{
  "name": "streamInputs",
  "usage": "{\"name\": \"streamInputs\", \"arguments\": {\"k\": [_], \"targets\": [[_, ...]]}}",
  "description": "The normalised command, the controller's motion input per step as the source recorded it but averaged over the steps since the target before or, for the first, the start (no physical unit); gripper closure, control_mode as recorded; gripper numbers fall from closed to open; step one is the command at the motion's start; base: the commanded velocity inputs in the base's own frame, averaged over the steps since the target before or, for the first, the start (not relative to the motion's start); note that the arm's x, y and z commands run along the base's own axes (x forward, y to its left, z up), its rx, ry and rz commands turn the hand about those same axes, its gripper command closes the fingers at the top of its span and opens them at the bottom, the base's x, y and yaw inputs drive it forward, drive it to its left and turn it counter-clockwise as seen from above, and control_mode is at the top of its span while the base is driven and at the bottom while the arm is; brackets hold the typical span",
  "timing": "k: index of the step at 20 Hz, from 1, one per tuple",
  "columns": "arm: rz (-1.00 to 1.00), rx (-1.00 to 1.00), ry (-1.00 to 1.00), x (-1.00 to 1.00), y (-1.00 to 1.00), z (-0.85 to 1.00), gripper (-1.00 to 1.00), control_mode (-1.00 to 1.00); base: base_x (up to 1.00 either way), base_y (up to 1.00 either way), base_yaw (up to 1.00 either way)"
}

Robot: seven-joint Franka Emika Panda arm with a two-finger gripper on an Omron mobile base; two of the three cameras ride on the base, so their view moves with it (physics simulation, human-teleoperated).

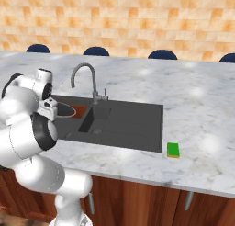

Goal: Pick the pan and sponge and place them into the sink. Then turn on the water.

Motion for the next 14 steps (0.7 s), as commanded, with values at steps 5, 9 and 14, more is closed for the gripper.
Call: {"name": "streamInputs", "arguments": {"k": [5, 9, 14], "targets": [[-0.09, 0.00, 0.05, 0.32, 0.28, -0.15, 1.00, -1.00, 0.00, 0.00, 0.00], [-0.06, 0.00, 0.09, 0.29, 0.25, -0.19, 1.00, -1.00, 0.00, 0.00, 0.00], [-0.06, 0.00, 0.09, 0.26, 0.20, -0.25, 1.00, -1.00, 0.00, 0.00, 0.00]]}}
